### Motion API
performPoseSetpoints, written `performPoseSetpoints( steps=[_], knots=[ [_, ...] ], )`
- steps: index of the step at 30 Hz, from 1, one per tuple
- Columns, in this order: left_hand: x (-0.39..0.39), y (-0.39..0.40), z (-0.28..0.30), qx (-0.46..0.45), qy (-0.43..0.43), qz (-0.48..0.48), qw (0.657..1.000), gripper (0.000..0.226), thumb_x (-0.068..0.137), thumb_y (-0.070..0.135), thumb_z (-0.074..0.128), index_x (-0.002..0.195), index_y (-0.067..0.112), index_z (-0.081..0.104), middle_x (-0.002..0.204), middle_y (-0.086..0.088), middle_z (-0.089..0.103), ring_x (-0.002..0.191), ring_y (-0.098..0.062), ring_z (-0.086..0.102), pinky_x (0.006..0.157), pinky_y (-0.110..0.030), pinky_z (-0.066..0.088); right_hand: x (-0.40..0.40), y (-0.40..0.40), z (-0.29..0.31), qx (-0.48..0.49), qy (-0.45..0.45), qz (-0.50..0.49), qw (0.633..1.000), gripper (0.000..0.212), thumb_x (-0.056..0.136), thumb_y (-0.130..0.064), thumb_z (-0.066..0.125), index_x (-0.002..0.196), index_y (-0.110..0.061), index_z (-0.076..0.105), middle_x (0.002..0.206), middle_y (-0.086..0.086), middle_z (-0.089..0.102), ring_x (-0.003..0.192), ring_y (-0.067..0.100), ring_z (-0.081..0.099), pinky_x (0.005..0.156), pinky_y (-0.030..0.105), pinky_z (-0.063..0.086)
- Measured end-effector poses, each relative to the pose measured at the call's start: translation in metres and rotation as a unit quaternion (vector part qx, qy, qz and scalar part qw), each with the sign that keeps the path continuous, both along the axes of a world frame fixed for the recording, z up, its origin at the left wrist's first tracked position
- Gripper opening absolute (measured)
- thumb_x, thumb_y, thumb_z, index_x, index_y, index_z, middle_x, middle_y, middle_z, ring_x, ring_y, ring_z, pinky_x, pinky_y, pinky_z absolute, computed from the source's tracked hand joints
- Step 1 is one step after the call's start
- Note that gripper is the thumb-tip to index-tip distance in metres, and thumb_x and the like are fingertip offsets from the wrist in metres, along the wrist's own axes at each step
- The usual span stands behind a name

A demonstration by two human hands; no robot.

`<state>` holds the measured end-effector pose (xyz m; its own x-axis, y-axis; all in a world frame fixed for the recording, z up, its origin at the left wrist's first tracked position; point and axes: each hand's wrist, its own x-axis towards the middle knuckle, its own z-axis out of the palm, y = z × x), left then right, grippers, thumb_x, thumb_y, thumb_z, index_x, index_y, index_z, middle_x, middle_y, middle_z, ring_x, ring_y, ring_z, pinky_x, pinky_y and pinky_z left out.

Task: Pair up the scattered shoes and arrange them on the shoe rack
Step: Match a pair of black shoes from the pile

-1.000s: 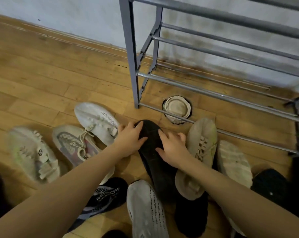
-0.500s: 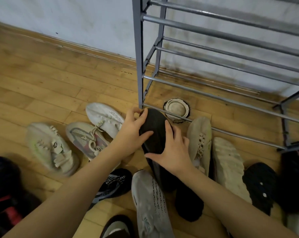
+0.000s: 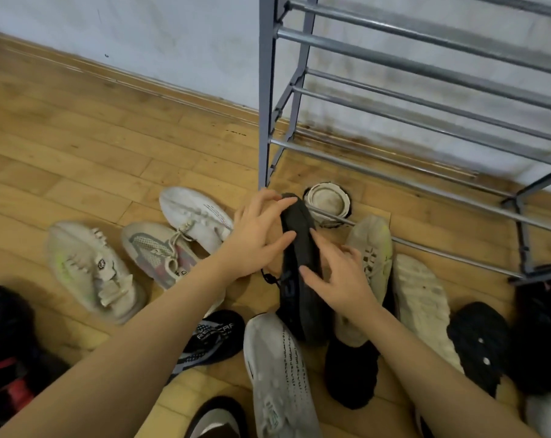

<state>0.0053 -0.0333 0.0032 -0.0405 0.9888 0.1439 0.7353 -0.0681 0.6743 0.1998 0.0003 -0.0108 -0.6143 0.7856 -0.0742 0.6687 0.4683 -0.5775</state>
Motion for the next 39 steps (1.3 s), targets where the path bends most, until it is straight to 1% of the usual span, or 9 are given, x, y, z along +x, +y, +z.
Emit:
performPoseSetpoints(
  steps=[3, 7, 10, 14, 18, 22, 27, 32, 39],
  knots=[
    [0.002, 0.028, -0.014, -0.040, -0.036, 0.007, 0.999, 0.046, 0.092, 0.041, 0.046, 0.135, 0.027, 0.038, 0.138, 0.004, 0.035, 0.129, -0.011, 0.030, 0.107, -0.042, 0.017, 0.012, 0.005, -0.017, 0.045, -0.018, -0.029, 0.998, 0.051, 0.092, -0.047, 0.031, 0.138, -0.029, 0.041, 0.104, -0.011, 0.067, 0.097, 0.010, 0.060, 0.094, 0.036, 0.026],
    [0.006, 0.054, -0.036, -0.140, -0.008, -0.023, 0.990, 0.046, 0.098, 0.029, 0.039, 0.142, 0.029, 0.027, 0.149, 0.007, 0.030, 0.139, -0.013, 0.019, 0.111, -0.044, 0.003, 0.021, 0.013, -0.030, 0.055, -0.046, -0.059, 0.996, 0.046, 0.094, -0.038, 0.032, 0.140, -0.033, 0.035, 0.114, -0.009, 0.063, 0.106, 0.011, 0.055, 0.089, 0.029, 0.018],
    [0.020, 0.057, -0.047, -0.161, -0.025, -0.042, 0.986, 0.048, 0.100, 0.025, 0.032, 0.144, 0.037, 0.018, 0.153, 0.013, 0.021, 0.142, -0.009, 0.006, 0.112, -0.043, -0.002, 0.023, 0.019, -0.032, 0.050, -0.045, -0.092, 0.993, 0.055, 0.092, -0.054, 0.030, 0.143, -0.032, 0.030, 0.130, -0.007, 0.055, 0.117, 0.009, 0.049, 0.091, 0.025, 0.013],
    [0.024, 0.064, -0.055, -0.155, 0.022, -0.042, 0.987, 0.045, 0.100, 0.038, 0.028, 0.138, 0.054, 0.010, 0.154, 0.010, 0.012, 0.139, -0.020, 0.012, 0.109, -0.048, 0.009, 0.010, 0.031, -0.033, 0.041, -0.032, -0.108, 0.993, 0.067, 0.088, -0.063, 0.040, 0.145, -0.033, 0.020, 0.138, -0.009, 0.047, 0.124, 0.011, 0.043, 0.098, 0.033, 0.017],
    [0.027, 0.065, -0.061, -0.194, -0.052, -0.034, 0.979, 0.042, 0.099, 0.044, 0.022, 0.129, 0.066, 0.003, 0.155, 0.006, 0.009, 0.139, -0.022, 0.015, 0.107, -0.047, 0.010, -0.002, 0.040, -0.030, 0.024, -0.009, -0.101, 0.995, 0.064, 0.091, -0.042, 0.052, 0.146, -0.031, 0.021, 0.135, -0.005, 0.047, 0.123, 0.013, 0.043, 0.090, 0.026, 0.015],
    [0.034, 0.058, -0.078, -0.235, -0.097, 0.033, 0.967, 0.049, 0.098, 0.047, 0.021, 0.141, 0.050, -0.003, 0.153, 0.001, 0.022, 0.139, -0.023, 0.020, 0.106, -0.046, 0.012, 0.007, 0.039, -0.028, -0.053, 0.064, -0.127, 0.988, 0.061, 0.094, -0.024, 0.054, 0.147, -0.022, 0.024, 0.133, -0.016, 0.038, 0.122, -0.004, 0.033, 0.093, 0.001, 0.012],
    [0.052, 0.066, -0.076, -0.233, -0.153, 0.014, 0.960, 0.048, 0.099, 0.046, 0.025, 0.144, 0.043, 0.009, 0.151, 0.004, 0.029, 0.139, -0.017, 0.022, 0.107, -0.041, 0.010, 0.024, 0.039, -0.024, -0.077, 0.126, -0.150, 0.978, 0.061, 0.093, -0.025, 0.055, 0.146, -0.029, 0.025, 0.135, -0.027, 0.033, 0.131, -0.003, 0.031, 0.111, 0.046, 0.028],
    [0.057, 0.063, -0.065, -0.185, -0.293, 0.028, 0.938, 0.052, 0.092, 0.047, 0.039, 0.141, 0.048, 0.021, 0.139, 0.003, 0.042, 0.130, -0.014, 0.038, 0.110, -0.043, 0.030, 0.026, 0.031, -0.008, -0.062, 0.163, -0.154, 0.973, 0.062, 0.091, -0.032, 0.052, 0.134, -0.058, 0.015, 0.131, -0.045, 0.026, 0.130, -0.003, 0.034, 0.108, 0.049, 0.031],
    [0.053, 0.032, -0.022, -0.086, -0.173, 0.034, 0.981, 0.054, 0.097, 0.020, 0.042, 0.145, 0.031, 0.019, 0.116, 0.001, 0.038, 0.109, -0.012, 0.042, 0.101, -0.019, 0.029, 0.034, 0.015, 0.014, -0.018, 0.166, -0.156, 0.973, 0.058, 0.090, -0.054, 0.036, 0.143, -0.036, 0.023, 0.128, -0.016, 0.034, 0.124, 0.001, 0.034, 0.107, 0.049, 0.031]
  ],
)
